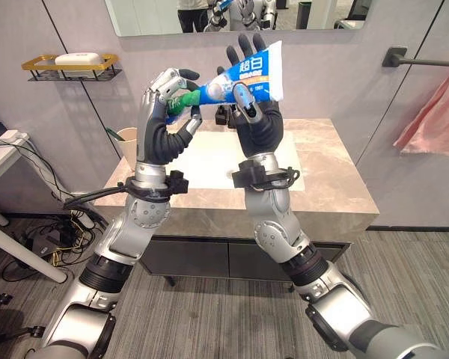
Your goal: Put brush and paste in cup on sink, flatten towel.
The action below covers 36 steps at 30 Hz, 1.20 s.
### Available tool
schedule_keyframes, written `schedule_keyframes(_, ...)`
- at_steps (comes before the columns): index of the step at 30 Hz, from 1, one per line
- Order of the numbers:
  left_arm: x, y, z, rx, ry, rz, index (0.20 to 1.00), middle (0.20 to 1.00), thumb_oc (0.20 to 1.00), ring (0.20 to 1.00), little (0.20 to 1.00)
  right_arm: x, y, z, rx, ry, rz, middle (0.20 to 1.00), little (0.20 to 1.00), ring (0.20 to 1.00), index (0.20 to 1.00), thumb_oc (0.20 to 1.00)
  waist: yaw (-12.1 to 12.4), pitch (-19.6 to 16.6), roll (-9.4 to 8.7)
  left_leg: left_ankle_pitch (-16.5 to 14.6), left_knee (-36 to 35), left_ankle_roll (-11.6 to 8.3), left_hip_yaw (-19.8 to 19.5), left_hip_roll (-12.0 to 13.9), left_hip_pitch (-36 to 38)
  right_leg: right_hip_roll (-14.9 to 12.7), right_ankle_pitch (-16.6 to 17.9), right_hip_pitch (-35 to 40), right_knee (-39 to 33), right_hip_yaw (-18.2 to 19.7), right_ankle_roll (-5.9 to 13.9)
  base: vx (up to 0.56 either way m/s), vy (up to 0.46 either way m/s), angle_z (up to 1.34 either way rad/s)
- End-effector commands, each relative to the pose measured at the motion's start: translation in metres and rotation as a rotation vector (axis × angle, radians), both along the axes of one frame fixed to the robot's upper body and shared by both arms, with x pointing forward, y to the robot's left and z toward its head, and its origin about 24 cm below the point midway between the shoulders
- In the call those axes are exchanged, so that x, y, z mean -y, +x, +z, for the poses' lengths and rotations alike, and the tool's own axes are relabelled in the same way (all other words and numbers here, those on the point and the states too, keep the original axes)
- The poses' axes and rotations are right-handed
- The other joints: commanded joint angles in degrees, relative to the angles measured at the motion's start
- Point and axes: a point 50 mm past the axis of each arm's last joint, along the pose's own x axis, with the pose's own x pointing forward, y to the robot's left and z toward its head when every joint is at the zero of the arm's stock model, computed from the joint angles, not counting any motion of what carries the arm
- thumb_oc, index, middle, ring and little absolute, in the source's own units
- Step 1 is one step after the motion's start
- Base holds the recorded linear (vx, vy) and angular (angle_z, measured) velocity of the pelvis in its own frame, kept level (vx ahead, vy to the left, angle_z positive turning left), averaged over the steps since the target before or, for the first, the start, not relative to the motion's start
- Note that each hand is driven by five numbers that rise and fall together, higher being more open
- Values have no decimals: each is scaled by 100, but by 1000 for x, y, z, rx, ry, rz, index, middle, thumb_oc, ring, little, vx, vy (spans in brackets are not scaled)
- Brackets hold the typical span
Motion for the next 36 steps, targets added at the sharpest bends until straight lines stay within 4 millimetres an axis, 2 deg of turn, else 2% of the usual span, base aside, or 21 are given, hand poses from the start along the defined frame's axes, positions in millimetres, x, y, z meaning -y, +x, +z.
schedule_keyframes(1,-4,-9,32,129,71,-58,200,200,200,200,200,-6,-3,27,97,90,38,925,925,925,925,925,6,27,-370,-168,23,-104,-133,87,-73,-513,-105,481,-5,-38,234,0,0,0)
schedule_keyframes(9,-8,-8,30,89,86,-78,200,200,200,200,200,-7,-3,27,100,89,62,900,900,900,900,900,9,34,-359,-169,23,-103,-124,90,-58,-516,-93,479,-5,-21,237,0,0,0)
schedule_keyframes(12,-11,-6,27,61,112,-68,200,200,200,200,200,-7,-3,26,96,106,82,871,871,871,871,871,12,36,-352,-169,23,-99,-114,92,-54,-519,-90,483,-5,-24,240,0,0,0)
schedule_keyframes(15,-12,-3,24,37,138,-64,200,200,200,200,200,-7,-3,26,95,129,110,793,793,793,793,793,9,41,-343,-163,23,-99,-117,95,-50,-516,-82,478,-5,-19,239,0,0,0)
schedule_keyframes(16,-12,-3,24,37,138,-64,200,200,200,200,200,-7,-3,26,95,130,110,793,793,793,793,793,9,41,-344,-163,23,-99,-116,95,-50,-515,-82,478,-5,-19,238,0,0,0)
schedule_keyframes(17,-12,-3,23,26,143,-61,200,200,200,200,200,-7,-3,26,92,135,118,768,768,768,768,768,9,42,-343,-164,23,-97,-112,95,-48,-518,-79,479,-5,-22,237,0,0,0)
schedule_keyframes(18,-13,-2,22,24,148,-62,200,200,200,200,200,-7,-3,26,93,139,126,718,718,718,718,718,11,41,-345,-164,23,-96,-113,93,-45,-517,-79,481,-5,-21,236,0,0,0)
schedule_keyframes(19,-12,-2,22,20,161,-61,200,200,200,200,200,-8,-3,26,91,144,135,633,633,633,633,633,11,43,-345,-161,23,-97,-107,91,-42,-515,-79,482,-5,-20,234,0,0,0)
schedule_keyframes(22,-14,-1,20,6,171,-55,200,200,200,200,200,-8,-3,24,82,149,144,504,504,504,504,504,8,38,-349,-166,23,-97,-101,91,-32,-510,-77,484,-5,-15,235,0,0,0)
schedule_keyframes(23,-14,0,20,2,183,-52,200,200,200,200,200,-8,-2,23,77,151,147,426,426,426,426,426,10,36,-349,-167,23,-97,-98,92,-26,-508,-74,487,-5,-17,233,0,0,0)
schedule_keyframes(24,-13,0,20,2,186,-52,200,200,200,200,200,-8,-2,23,77,152,148,241,241,241,241,241,7,36,-348,-167,23,-96,-94,91,-23,-506,-74,486,-5,-15,233,0,0,0)
schedule_keyframes(25,-13,-1,20,3,187,-55,200,200,200,200,200,-8,-2,23,72,153,148,200,200,200,200,200,5,36,-349,-169,23,-97,-87,91,-17,-503,-74,487,-5,-11,232,0,0,0)
schedule_keyframes(33,-14,-2,20,-5,161,-68,200,200,200,200,200,-8,0,21,50,180,152,200,200,200,200,200,3,36,-360,-173,23,-87,-75,96,-1,-481,-76,485,-5,22,223,0,-1,0)
schedule_keyframes(34,-15,-2,17,-14,130,-66,523,523,523,523,523,-6,0,21,49,191,141,200,200,200,200,200,3,41,-359,-172,23,-87,-74,101,-1,-477,-75,484,-5,21,218,0,0,0)
schedule_keyframes(35,-17,-3,15,-22,113,-62,884,884,884,884,884,-2,1,23,51,206,118,200,200,200,200,200,13,52,-359,-169,23,-84,-75,107,-7,-477,-75,481,-5,16,213,0,0,0)
schedule_keyframes(36,-17,-4,14,-20,106,-59,1000,1000,1000,1000,1000,-1,1,24,48,213,107,200,200,200,200,200,20,58,-363,-169,23,-83,-78,109,-12,-475,-73,478,-5,17,211,0,0,0)
